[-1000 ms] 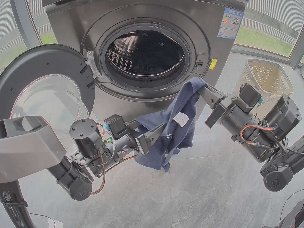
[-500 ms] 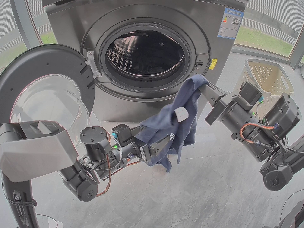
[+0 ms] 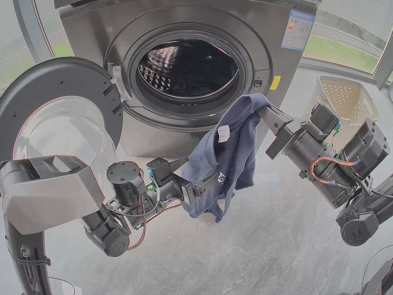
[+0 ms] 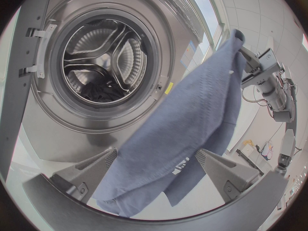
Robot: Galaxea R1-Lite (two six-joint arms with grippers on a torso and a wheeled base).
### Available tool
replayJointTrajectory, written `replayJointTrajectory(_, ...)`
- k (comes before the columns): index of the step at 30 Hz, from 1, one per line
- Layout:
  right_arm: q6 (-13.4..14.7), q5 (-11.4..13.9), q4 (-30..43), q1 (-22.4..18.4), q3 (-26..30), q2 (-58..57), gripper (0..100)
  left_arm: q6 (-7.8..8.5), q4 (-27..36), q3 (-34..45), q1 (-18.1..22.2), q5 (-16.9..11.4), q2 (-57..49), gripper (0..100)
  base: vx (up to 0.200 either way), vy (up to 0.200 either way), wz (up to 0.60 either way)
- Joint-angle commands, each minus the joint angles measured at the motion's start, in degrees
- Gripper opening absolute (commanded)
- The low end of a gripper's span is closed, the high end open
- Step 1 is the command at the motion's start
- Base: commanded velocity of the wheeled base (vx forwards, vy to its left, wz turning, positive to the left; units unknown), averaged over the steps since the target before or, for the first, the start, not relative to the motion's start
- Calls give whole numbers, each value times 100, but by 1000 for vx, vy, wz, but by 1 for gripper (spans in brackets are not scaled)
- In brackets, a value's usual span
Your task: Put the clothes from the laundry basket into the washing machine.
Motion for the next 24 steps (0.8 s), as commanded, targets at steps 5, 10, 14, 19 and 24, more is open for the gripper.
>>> replayJointTrajectory(5, 1, 0, 1, 15, 18, 13, 0, -11, -2, -264, 240, 30, 58, 100, 0, 0, 0)
replayJointTrajectory(10, 1, 0, 1, 15, 18, 13, 0, -2, -2, -334, 205, 30, 84, 100, 0, 0, 0)
replayJointTrajectory(14, 1, 0, 1, 24, 18, 13, 0, -2, -2, -387, 161, 30, 190, 100, 0, 0, 0)
replayJointTrajectory(19, 1, 0, 1, 24, 18, 22, 0, 7, -2, -431, 117, 38, 278, 100, 0, 0, 0)
replayJointTrajectory(24, 1, 0, 1, 15, 18, 13, 0, 7, -2, -668, 266, 399, 260, 100, 0, 0, 0)
